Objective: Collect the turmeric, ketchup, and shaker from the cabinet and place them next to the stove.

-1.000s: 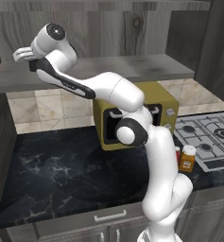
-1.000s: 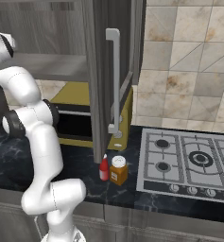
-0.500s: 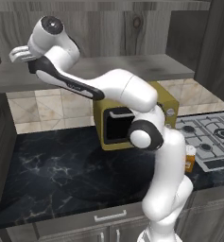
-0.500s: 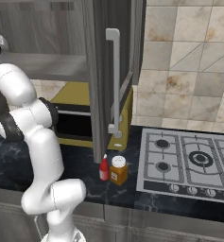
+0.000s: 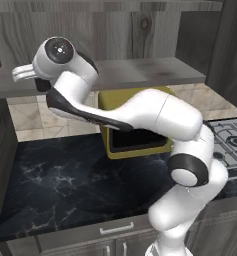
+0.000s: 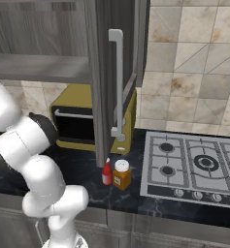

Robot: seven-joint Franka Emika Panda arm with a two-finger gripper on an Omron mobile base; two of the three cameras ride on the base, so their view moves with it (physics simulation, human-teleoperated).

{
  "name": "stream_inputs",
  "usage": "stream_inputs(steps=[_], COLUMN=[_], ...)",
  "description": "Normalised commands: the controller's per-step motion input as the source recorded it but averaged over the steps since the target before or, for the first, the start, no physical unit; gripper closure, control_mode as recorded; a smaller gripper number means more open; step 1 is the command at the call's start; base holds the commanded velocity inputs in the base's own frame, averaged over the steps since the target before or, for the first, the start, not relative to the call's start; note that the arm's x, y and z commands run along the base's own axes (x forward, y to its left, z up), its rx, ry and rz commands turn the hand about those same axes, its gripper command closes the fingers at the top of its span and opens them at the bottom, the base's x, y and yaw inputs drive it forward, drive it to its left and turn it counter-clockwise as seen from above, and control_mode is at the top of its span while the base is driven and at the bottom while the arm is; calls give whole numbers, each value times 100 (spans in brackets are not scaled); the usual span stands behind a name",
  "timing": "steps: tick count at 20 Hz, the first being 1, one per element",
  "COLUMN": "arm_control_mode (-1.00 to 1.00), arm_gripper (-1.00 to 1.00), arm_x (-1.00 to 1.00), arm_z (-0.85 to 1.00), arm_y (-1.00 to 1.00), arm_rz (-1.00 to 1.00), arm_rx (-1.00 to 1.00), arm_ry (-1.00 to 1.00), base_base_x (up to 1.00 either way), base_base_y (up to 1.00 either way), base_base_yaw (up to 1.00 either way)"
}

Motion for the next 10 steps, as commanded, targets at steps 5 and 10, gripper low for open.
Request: stream_inputs(steps=[5,10], arm_control_mode=[-100,-100], arm_gripper=[100,100], arm_x=[-100,-100], arm_z=[1,0], arm_y=[-53,-59], arm_rz=[-20,-24], arm_rx=[17,30], arm_ry=[-10,0], base_base_x=[0,0], base_base_y=[0,0], base_base_yaw=[0,0])
